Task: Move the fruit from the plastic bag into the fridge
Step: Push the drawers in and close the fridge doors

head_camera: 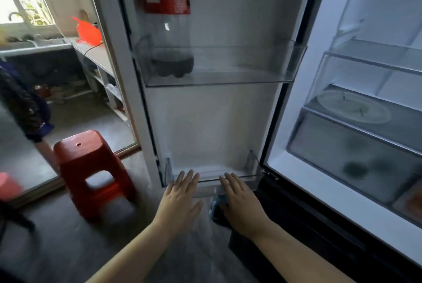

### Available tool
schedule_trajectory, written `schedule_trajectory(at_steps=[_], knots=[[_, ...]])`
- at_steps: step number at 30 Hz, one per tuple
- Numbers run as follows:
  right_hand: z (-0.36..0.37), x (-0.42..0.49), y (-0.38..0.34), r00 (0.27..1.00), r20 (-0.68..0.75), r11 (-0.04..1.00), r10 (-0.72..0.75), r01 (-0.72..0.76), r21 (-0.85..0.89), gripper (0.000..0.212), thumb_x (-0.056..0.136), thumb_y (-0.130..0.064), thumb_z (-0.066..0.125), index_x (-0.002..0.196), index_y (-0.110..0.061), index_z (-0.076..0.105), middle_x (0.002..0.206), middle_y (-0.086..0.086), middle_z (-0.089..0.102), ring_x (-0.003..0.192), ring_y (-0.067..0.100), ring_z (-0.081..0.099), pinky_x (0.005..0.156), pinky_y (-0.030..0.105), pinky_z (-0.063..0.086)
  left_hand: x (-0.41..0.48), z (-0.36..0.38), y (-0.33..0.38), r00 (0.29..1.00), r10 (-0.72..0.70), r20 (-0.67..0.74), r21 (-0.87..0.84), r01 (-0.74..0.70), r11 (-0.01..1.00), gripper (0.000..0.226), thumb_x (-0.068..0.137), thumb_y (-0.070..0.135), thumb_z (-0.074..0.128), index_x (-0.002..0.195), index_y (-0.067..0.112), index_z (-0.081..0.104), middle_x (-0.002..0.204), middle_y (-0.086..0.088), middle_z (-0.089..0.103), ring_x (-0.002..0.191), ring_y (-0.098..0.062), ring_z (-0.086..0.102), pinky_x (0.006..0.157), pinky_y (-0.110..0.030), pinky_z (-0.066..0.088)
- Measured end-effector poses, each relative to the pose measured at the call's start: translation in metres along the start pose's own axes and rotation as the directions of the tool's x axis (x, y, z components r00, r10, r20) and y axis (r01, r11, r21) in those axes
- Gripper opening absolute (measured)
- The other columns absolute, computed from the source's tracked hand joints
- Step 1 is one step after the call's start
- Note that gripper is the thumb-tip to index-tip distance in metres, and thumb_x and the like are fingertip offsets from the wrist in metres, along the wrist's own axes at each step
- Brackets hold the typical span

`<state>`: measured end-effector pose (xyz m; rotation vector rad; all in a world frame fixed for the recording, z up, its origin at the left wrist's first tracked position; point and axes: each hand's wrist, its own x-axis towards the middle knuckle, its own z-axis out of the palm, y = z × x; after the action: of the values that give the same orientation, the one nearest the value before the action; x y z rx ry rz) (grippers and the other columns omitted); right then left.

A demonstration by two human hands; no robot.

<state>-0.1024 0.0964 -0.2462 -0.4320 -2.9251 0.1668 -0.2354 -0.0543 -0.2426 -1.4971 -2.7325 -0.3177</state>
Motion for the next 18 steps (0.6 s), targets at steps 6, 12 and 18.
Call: schedule_trajectory(at_steps=[6, 12, 18], knots=[[0.02, 0.04, -0.071, 0.998, 0.062, 0.998, 0.009, -0.013, 0.055, 0.064, 0.096, -0.04, 0.026, 0.15, -0.011, 0.005, 0.158, 0.005, 0.001, 0.146, 0.024, -0.003, 0.119, 0.04, 0.006, -0.026, -0.004, -0.056, 1.0, 0.017, 0.007, 0.017, -0.017, 1.0, 0.072, 0.096, 0.05, 0.034, 0.15, 0.022, -0.006, 0.15, 0.006, -0.016, 0.141, -0.014, -0.016, 0.112, -0.032, -0.013], [0.04, 0.048, -0.115, 0.99, 0.084, 0.989, 0.109, -0.117, 0.086, 0.066, 0.098, -0.03, 0.04, 0.151, -0.017, 0.002, 0.159, 0.003, -0.001, 0.145, 0.021, -0.012, 0.119, 0.04, 0.009, -0.038, -0.005, -0.092, 0.989, 0.121, 0.091, 0.02, -0.123, 0.992, 0.07, 0.097, 0.044, 0.036, 0.149, 0.023, -0.007, 0.148, 0.01, -0.023, 0.14, -0.012, -0.02, 0.111, -0.028, -0.013], [0.035, 0.037, -0.126, 0.985, 0.015, 0.982, 0.173, -0.174, 0.076, 0.062, 0.099, -0.023, 0.04, 0.151, -0.02, 0.006, 0.159, 0.001, 0.001, 0.145, 0.017, -0.009, 0.118, 0.032, 0.003, -0.046, 0.003, -0.096, 0.98, 0.166, 0.11, 0.009, -0.168, 0.986, 0.075, 0.097, 0.045, 0.039, 0.148, 0.024, -0.012, 0.152, 0.008, -0.024, 0.141, -0.014, -0.019, 0.117, -0.033, -0.006]])
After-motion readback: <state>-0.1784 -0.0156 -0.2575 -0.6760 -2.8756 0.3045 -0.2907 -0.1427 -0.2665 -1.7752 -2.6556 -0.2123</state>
